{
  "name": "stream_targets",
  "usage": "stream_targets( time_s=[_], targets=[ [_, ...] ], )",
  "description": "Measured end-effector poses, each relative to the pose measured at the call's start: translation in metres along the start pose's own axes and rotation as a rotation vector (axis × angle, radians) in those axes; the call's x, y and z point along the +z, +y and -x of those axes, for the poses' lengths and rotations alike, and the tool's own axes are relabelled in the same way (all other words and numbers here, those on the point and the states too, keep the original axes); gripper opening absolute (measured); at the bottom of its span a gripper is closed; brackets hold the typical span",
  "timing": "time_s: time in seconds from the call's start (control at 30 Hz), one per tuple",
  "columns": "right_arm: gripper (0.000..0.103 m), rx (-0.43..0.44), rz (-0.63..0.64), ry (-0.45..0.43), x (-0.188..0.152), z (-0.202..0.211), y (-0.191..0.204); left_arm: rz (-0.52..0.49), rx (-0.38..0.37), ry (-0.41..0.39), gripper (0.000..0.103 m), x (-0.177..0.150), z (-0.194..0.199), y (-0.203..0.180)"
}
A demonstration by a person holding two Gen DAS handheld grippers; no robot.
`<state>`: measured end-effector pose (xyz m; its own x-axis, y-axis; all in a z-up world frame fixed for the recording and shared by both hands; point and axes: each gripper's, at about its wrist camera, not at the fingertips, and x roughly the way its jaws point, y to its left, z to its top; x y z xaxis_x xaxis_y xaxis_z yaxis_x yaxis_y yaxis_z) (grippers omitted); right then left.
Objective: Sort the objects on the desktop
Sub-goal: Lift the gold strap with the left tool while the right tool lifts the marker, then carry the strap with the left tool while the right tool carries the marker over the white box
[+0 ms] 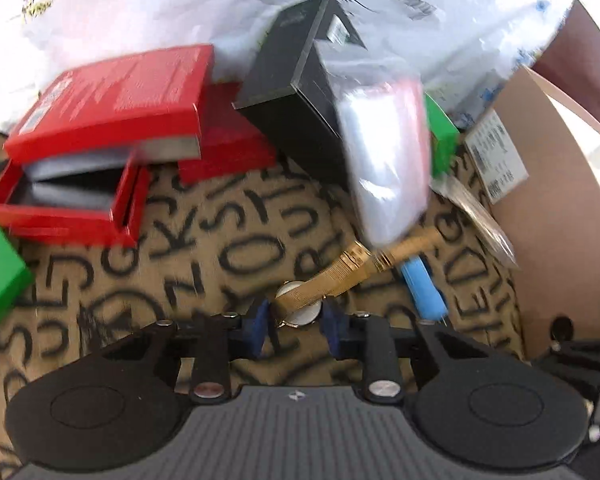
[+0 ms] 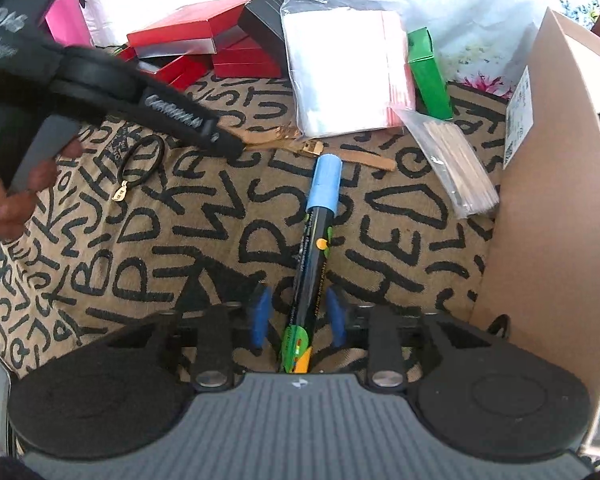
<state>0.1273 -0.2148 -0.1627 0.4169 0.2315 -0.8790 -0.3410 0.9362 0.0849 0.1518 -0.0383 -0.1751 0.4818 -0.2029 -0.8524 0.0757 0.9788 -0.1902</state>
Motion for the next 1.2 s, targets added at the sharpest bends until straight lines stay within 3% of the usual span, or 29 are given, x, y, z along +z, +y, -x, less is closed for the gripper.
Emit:
stream_targets(
  time_s=[0.07, 0.13, 0.3, 0.57, 0.63, 0.67, 0.7, 0.73, 1.0, 1.2],
  targets=[
    [0.019, 0.004, 0.005, 0.003, -0.002, 0.002, 0.000, -0.014, -0.026, 0.020, 0.021, -0.011, 0.004, -0.005],
    [0.019, 0.009, -0.003, 0.007, -0.004, 0.002, 0.001, -0.025, -0.054, 0.032, 0.020, -0.017, 0.008, -0.008],
    [0.020, 0.000, -0.011, 0.001, -0.002, 0.002, 0.000, -0.024, -0.030, 0.013, 0.043, -0.005, -0.002, -0.014],
    [0.020, -0.009, -0.015, -0.014, 0.010, -0.007, -0.002, -0.166, -0.046, 0.038, 0.052, 0.013, -0.020, -0.038],
    [0.020, -0.014, -0.008, -0.021, 0.012, -0.010, -0.001, -0.218, -0.036, 0.042, 0.048, 0.012, -0.023, -0.048],
    [0.020, -0.016, 0.001, -0.022, 0.012, -0.011, -0.001, -0.250, -0.029, 0.039, 0.039, 0.010, -0.023, -0.052],
    [0.019, -0.020, 0.011, -0.019, 0.013, -0.011, 0.001, -0.276, -0.020, 0.037, 0.021, 0.007, -0.023, -0.055],
    [0.017, -0.021, 0.019, -0.016, 0.013, -0.010, 0.002, -0.286, -0.014, 0.030, 0.012, 0.005, -0.022, -0.056],
    [0.014, 0.022, -0.003, -0.021, -0.002, 0.017, 0.003, -0.099, -0.081, 0.057, 0.010, -0.024, 0.005, -0.036],
    [0.013, 0.030, -0.016, -0.074, -0.013, 0.052, 0.000, 0.085, -0.138, 0.016, 0.010, -0.042, 0.044, -0.022]
  ],
)
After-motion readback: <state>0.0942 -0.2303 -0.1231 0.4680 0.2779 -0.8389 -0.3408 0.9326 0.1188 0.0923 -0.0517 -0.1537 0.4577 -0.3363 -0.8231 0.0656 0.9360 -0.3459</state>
